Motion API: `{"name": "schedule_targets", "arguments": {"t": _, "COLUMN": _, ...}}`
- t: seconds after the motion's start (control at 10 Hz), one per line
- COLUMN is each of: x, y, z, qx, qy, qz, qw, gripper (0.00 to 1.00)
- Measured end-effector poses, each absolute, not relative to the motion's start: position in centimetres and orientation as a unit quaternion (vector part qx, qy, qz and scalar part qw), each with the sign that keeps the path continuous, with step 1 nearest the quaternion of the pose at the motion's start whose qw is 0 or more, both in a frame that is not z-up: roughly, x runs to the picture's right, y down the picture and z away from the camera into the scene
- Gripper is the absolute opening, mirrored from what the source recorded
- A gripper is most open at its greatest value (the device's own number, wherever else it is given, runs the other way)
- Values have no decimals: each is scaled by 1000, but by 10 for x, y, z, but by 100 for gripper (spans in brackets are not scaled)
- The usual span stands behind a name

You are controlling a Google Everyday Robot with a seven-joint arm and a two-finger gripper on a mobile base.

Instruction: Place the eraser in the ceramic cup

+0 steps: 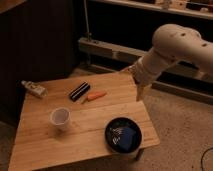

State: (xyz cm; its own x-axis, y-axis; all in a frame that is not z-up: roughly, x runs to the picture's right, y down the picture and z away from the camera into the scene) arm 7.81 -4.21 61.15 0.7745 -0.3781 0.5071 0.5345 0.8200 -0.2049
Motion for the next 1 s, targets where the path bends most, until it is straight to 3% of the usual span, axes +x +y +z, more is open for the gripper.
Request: {"name": "schedule_targets", "arguments": {"t": 1.0, "x": -3, "y": -129, "z": 702, "qx": -116, "qy": -198, "qz": -280, "qw": 932, "gripper": 80}}
